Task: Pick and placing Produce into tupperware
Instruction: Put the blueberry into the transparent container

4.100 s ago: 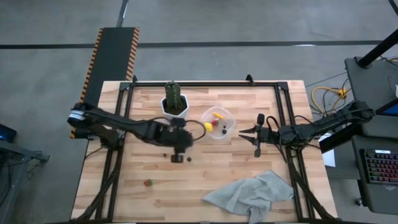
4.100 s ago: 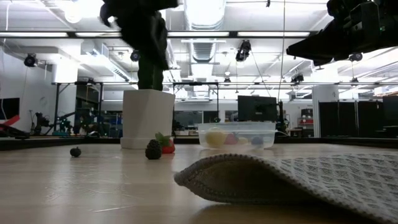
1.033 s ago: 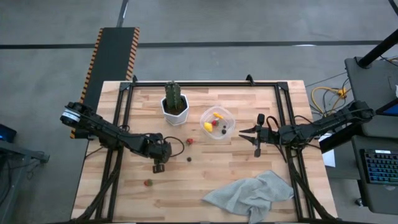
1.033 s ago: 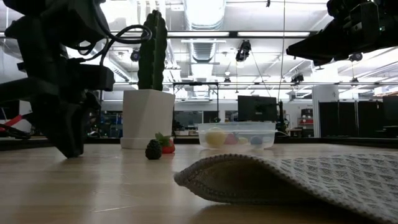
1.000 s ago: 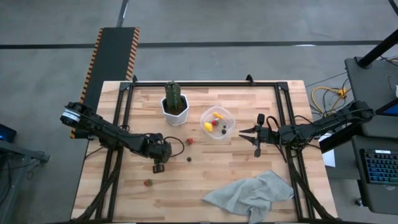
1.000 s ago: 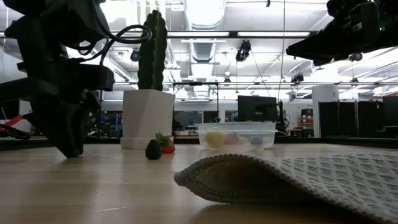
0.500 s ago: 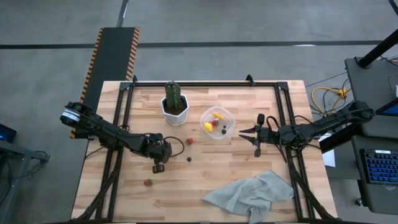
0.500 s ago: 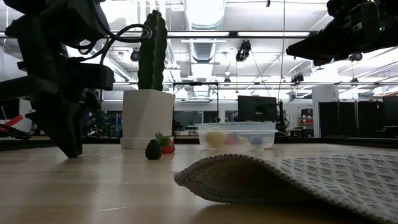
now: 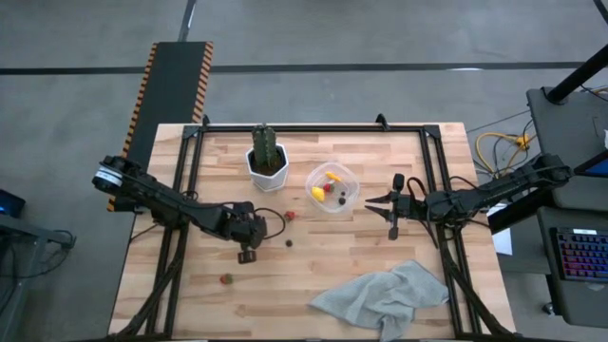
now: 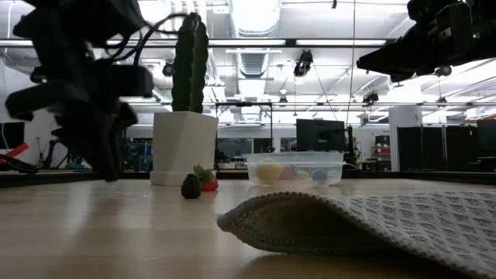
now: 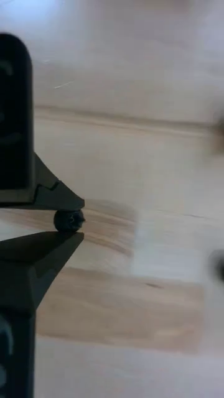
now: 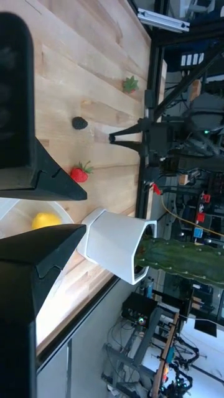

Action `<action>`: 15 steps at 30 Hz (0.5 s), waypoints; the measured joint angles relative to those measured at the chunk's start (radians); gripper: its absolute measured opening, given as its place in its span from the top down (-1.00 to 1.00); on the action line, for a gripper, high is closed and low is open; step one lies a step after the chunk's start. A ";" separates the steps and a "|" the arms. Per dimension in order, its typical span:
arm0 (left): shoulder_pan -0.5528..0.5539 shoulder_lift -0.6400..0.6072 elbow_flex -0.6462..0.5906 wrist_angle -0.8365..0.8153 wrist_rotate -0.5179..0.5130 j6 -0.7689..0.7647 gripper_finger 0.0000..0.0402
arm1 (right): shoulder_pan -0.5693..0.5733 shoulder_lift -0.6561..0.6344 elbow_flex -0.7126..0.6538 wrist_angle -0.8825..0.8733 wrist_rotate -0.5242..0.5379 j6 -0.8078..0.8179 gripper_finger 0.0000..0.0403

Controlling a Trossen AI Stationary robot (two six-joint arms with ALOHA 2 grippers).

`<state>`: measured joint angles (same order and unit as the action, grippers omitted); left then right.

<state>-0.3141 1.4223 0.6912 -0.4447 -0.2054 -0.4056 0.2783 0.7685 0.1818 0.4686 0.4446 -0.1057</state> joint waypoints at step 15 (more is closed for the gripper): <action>0.013 0.000 0.167 0.156 -0.189 0.314 0.89 | 0.000 0.000 0.000 0.001 0.000 0.000 0.69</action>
<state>-0.3016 1.4223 0.8586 -0.2887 -0.3940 -0.0911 0.2783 0.7683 0.1818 0.4694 0.4446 -0.1059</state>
